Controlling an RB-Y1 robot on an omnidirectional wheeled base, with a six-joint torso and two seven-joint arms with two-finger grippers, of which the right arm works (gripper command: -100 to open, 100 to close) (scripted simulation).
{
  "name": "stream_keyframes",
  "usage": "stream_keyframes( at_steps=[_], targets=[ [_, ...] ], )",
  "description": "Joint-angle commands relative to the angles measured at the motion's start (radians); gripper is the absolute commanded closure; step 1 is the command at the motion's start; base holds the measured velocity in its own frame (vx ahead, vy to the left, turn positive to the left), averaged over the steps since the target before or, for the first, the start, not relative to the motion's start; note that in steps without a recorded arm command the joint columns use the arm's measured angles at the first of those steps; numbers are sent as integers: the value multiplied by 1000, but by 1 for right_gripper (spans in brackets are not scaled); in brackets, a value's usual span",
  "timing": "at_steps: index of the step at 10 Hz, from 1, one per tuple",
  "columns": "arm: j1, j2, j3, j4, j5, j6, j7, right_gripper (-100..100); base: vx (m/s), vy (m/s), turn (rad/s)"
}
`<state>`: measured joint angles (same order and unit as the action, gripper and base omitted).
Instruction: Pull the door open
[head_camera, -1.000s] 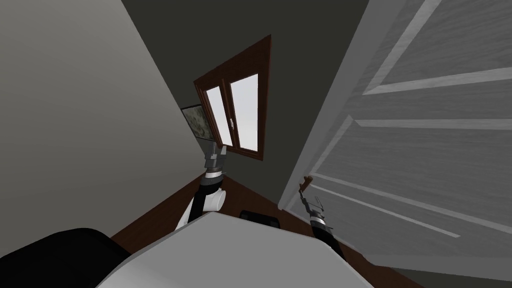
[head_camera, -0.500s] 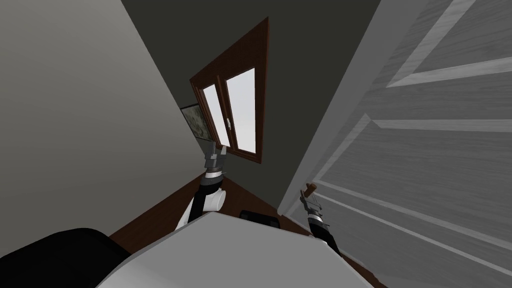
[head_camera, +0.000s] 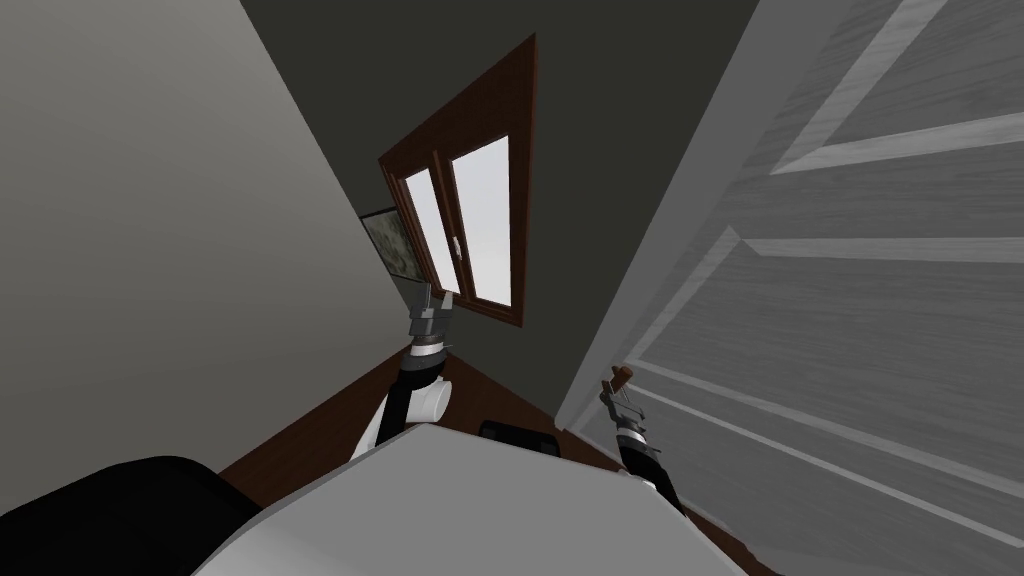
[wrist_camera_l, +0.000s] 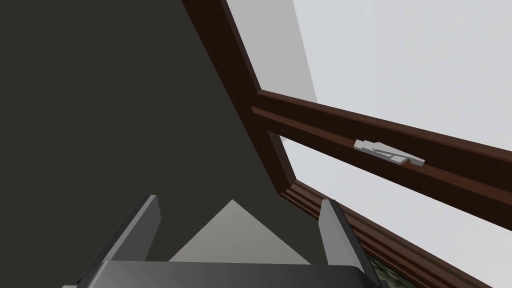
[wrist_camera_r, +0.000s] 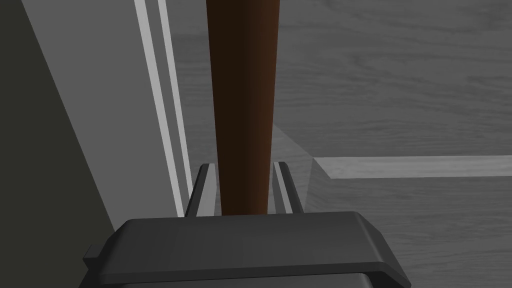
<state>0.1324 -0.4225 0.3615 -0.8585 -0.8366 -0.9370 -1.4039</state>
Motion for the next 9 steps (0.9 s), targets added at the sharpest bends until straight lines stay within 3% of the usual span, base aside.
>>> stream_keyframes(
  at_steps=[1, 9],
  targets=[
    [5, -11, 13, -5, 5, -3, -12, 100, -100, -8, 60],
    [39, -87, 104, -39, 39, -26, -98, 100, -190, -23, 83]
  ],
)
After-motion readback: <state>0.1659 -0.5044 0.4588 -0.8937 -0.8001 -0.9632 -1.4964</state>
